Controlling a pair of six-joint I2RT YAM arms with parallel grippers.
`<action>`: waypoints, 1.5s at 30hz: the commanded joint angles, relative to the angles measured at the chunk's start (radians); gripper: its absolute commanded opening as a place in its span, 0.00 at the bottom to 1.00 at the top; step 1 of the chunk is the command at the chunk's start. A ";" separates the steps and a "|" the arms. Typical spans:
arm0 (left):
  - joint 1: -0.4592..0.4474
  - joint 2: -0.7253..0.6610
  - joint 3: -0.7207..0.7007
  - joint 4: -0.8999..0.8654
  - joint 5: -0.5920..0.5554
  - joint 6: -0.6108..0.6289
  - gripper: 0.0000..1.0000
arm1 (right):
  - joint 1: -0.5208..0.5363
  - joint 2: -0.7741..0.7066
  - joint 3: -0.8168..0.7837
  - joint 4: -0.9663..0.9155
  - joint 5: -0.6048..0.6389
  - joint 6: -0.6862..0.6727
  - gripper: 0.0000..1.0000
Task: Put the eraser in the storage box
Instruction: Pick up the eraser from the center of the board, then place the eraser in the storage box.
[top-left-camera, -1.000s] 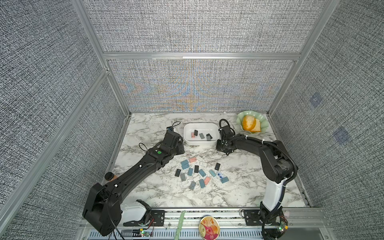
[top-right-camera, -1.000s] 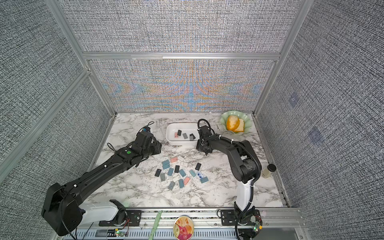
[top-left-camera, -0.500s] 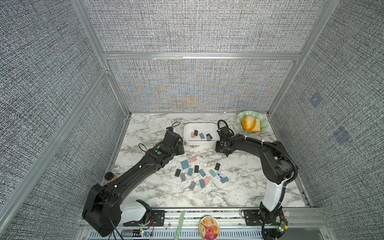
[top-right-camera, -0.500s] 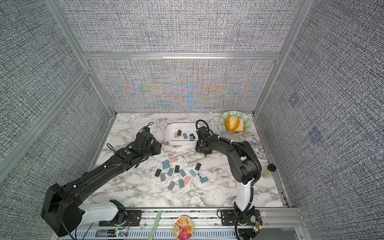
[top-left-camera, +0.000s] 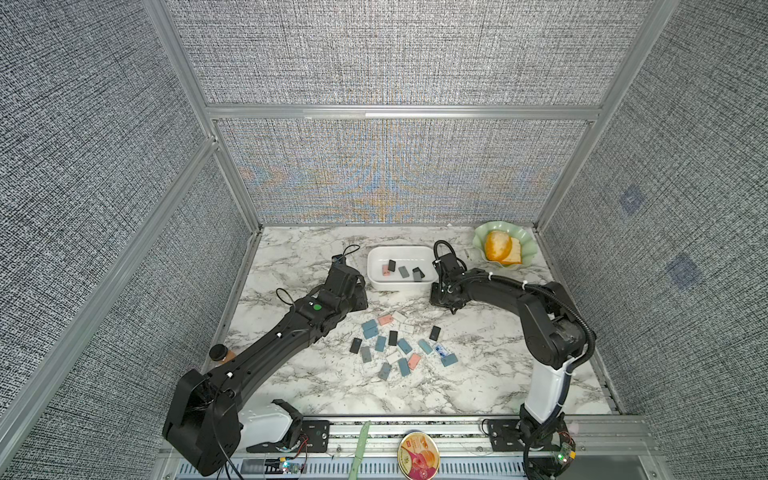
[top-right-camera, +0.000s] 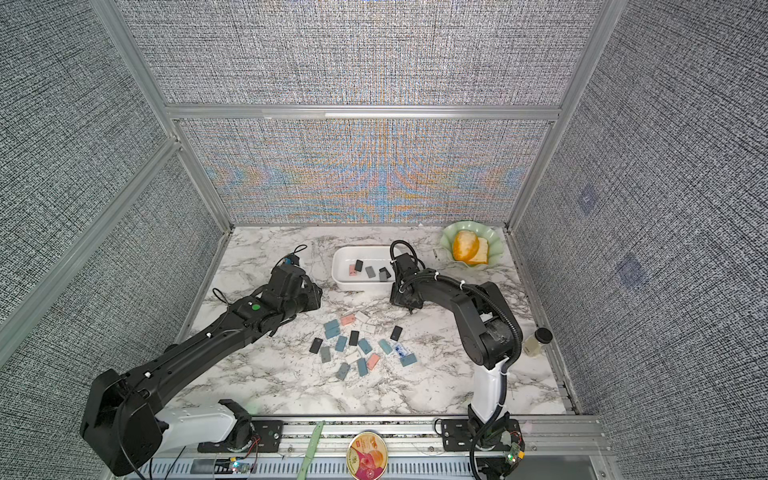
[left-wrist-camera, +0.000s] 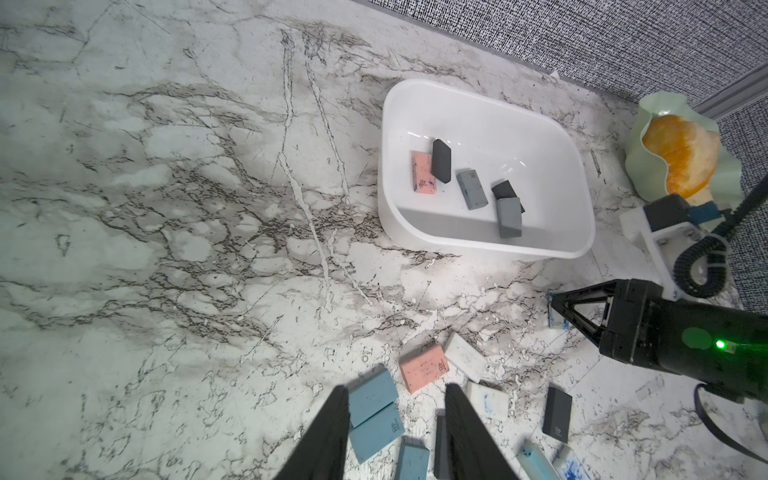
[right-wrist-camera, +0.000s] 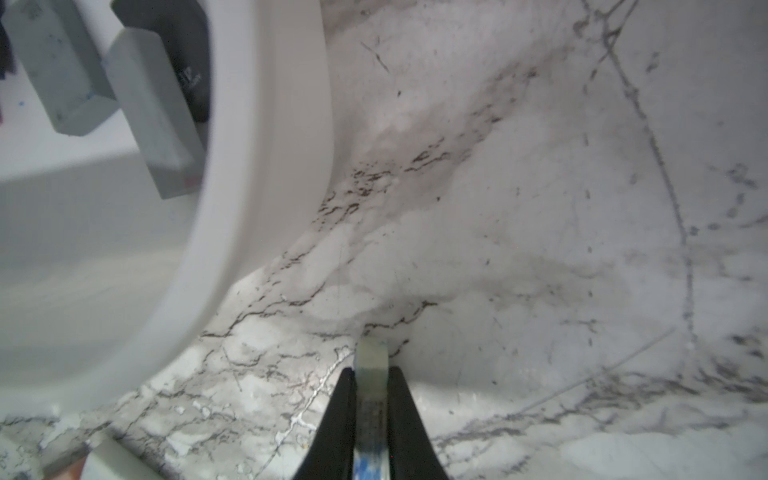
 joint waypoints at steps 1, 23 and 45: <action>0.000 -0.007 -0.004 0.004 -0.011 -0.004 0.41 | 0.002 -0.015 0.000 -0.026 0.022 0.001 0.14; 0.000 -0.002 -0.008 0.019 -0.010 -0.009 0.41 | 0.002 -0.177 0.113 -0.148 0.072 -0.071 0.15; 0.000 -0.082 -0.060 -0.036 -0.065 -0.053 0.41 | -0.024 0.337 0.687 -0.198 -0.089 -0.163 0.19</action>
